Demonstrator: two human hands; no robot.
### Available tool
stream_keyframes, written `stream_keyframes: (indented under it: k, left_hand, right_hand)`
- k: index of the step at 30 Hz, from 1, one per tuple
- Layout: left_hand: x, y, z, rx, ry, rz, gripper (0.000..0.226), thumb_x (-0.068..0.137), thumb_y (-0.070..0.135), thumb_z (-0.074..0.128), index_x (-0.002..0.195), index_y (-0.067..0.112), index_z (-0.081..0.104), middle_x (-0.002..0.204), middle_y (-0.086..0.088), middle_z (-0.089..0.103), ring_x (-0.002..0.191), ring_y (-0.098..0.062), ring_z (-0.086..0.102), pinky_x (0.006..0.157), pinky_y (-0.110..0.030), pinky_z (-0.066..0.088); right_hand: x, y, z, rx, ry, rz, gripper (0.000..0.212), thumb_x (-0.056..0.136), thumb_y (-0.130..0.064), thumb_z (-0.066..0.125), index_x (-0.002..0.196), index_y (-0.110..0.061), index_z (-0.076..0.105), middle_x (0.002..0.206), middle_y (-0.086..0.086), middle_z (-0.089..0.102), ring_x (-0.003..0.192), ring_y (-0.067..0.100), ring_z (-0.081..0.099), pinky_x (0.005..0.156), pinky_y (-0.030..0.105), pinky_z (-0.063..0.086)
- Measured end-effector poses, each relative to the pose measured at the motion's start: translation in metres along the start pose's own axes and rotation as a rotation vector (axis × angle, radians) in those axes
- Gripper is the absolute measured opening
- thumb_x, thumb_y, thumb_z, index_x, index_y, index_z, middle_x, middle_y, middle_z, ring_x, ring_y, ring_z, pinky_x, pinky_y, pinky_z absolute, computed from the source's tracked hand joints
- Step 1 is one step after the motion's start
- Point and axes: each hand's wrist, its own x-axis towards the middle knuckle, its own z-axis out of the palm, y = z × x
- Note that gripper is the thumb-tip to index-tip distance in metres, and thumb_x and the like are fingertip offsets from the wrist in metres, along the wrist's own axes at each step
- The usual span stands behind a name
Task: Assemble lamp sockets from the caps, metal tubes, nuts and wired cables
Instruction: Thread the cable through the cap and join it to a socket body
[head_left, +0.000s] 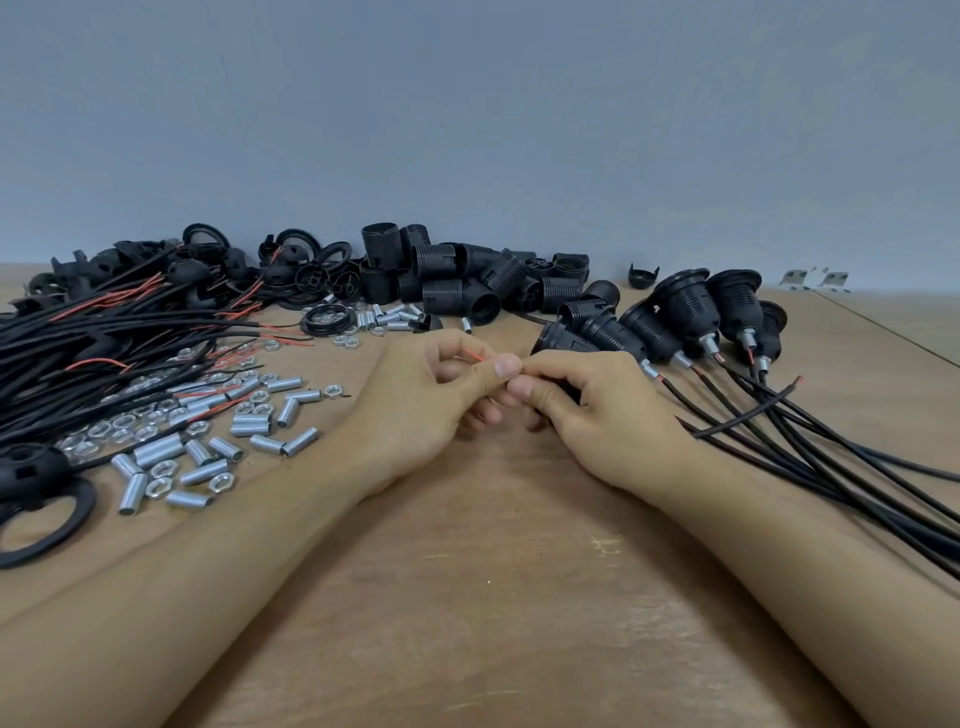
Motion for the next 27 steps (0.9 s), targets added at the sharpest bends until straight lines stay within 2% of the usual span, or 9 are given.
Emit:
stream_keyframes:
  k: [3,6,9,11,14,17,20,23,27]
  left_hand:
    - [0.003,-0.005,-0.007,0.310,0.086,0.157,0.019,0.086,0.041,0.069,0.078,0.024,0.072,0.072,0.007,0.072,0.057,0.001,0.057,0.058,-0.014,0.045]
    - [0.006,-0.007,-0.014,0.462,0.228,0.232,0.020,0.090,0.039,0.069,0.073,0.030,0.069,0.064,0.012,0.065,0.056,0.001,0.053,0.056,-0.010,0.039]
    - [0.026,-0.002,-0.024,0.579,0.263,0.231,0.010,0.091,0.027,0.069,0.083,0.022,0.071,0.073,0.016,0.067,0.069,0.002,0.060,0.063,-0.007,0.041]
    - [0.051,0.003,-0.026,0.729,0.195,0.220,0.007,0.090,0.023,0.068,0.095,0.018,0.071,0.092,0.011,0.070,0.087,-0.003,0.064,0.080,-0.018,0.049]
    - [0.095,0.006,-0.021,0.966,0.076,0.163,0.026,0.092,0.022,0.065,0.116,0.011,0.065,0.115,-0.006,0.067,0.111,-0.024,0.059,0.095,-0.039,0.048]
    - [0.122,0.005,-0.007,1.175,0.033,0.085,0.028,0.092,0.027,0.063,0.110,0.006,0.062,0.112,-0.011,0.063,0.112,-0.031,0.055,0.083,-0.040,0.049]
    - [0.128,0.003,0.002,1.377,0.083,0.125,0.003,0.089,0.009,0.058,0.087,0.008,0.057,0.091,-0.012,0.058,0.098,-0.034,0.059,0.064,-0.037,0.037]
    - [0.128,0.006,-0.004,1.348,0.190,0.159,0.021,0.089,0.004,0.052,0.102,0.008,0.069,0.101,-0.018,0.064,0.096,-0.039,0.059,0.066,-0.038,0.039]
    - [0.109,0.021,-0.026,0.908,0.321,0.198,0.021,0.092,0.013,0.055,0.104,0.014,0.073,0.101,-0.008,0.073,0.099,-0.028,0.065,0.086,-0.038,0.053]
  right_hand:
    - [0.002,0.004,0.002,0.060,0.001,0.096,0.014,0.098,-0.017,0.059,0.094,-0.019,0.073,0.066,-0.006,0.070,0.063,0.004,0.062,0.062,0.017,0.046]
    - [0.004,0.006,0.002,0.186,0.062,0.183,0.016,0.099,-0.012,0.055,0.103,-0.020,0.068,0.064,-0.006,0.072,0.057,-0.002,0.060,0.061,0.008,0.042]
    - [0.007,0.004,0.002,0.296,0.120,0.215,0.021,0.098,-0.006,0.052,0.093,-0.021,0.066,0.071,-0.002,0.073,0.063,0.008,0.068,0.070,0.017,0.051]
    - [0.008,0.004,0.003,0.324,0.161,0.226,0.026,0.097,-0.001,0.052,0.086,-0.021,0.065,0.077,-0.001,0.074,0.071,0.015,0.071,0.075,0.029,0.057]
    - [0.008,0.006,0.002,0.369,0.215,0.228,0.029,0.095,0.005,0.048,0.093,-0.020,0.064,0.077,0.002,0.071,0.066,0.018,0.071,0.063,0.022,0.054]
    - [0.009,0.007,0.000,0.418,0.242,0.262,0.029,0.095,0.004,0.046,0.095,-0.021,0.062,0.082,0.003,0.070,0.058,0.020,0.069,0.053,0.015,0.046]
    - [0.010,0.007,-0.001,0.442,0.274,0.283,0.027,0.094,0.004,0.048,0.092,-0.017,0.064,0.082,0.003,0.070,0.054,0.013,0.064,0.052,0.014,0.045]
    - [0.012,0.009,-0.004,0.459,0.329,0.284,0.026,0.094,0.003,0.050,0.092,-0.019,0.064,0.077,-0.001,0.068,0.048,0.011,0.055,0.051,0.018,0.045]
    - [0.012,0.011,-0.008,0.465,0.351,0.266,0.013,0.095,-0.013,0.060,0.088,-0.022,0.066,0.075,-0.007,0.068,0.044,0.010,0.050,0.047,0.020,0.043]
